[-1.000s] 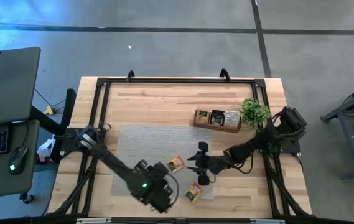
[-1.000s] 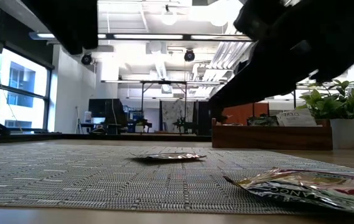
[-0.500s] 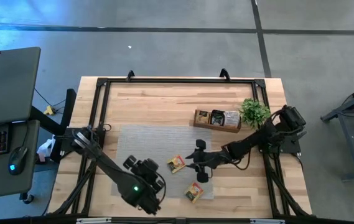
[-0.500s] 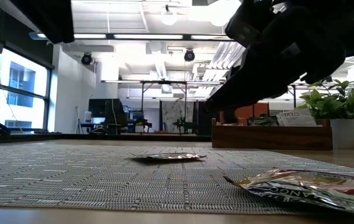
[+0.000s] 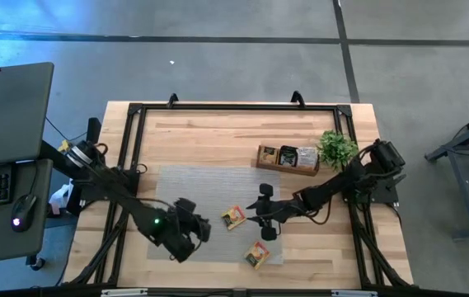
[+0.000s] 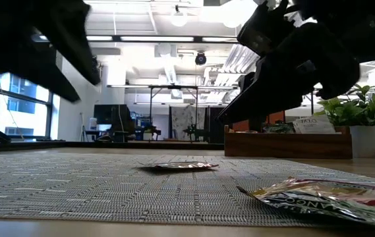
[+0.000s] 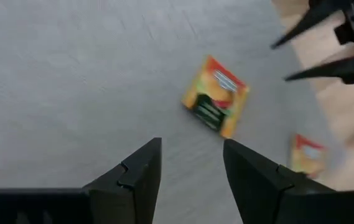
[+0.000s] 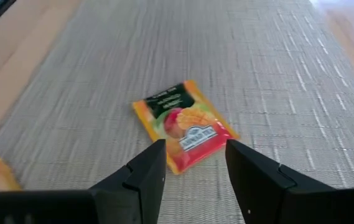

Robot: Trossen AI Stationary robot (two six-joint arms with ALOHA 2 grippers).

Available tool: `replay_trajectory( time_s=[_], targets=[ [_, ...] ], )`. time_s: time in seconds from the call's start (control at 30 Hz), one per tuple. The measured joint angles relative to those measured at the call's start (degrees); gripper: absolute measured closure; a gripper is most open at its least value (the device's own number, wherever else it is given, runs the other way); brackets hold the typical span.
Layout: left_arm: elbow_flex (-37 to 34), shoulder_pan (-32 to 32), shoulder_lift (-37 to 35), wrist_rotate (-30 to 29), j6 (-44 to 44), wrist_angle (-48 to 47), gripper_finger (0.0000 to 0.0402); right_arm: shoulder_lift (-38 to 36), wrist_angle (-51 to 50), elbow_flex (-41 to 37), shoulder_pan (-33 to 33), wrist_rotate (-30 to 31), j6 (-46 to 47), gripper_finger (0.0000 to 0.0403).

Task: Pick & Place Tea
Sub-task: Put the yellow tea bag in the left section of the wooden organizer

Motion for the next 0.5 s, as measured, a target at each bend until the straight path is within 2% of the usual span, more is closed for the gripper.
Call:
replay_trajectory(
  time_s=[0.13, 0.5],
  targets=[
    [-4.14, 3.18, 2.92, 5.39, 0.10, 16.29, 0.0231, 0.00, 0.32, 0.00, -1.23, 0.02, -0.02, 0.0240],
    [-4.42, 9.92, 11.05, 10.77, 4.64, 30.91, 0.0231, 2.65, 2.18, -0.04, -3.68, 0.02, 0.39, 0.0256]
  ],
)
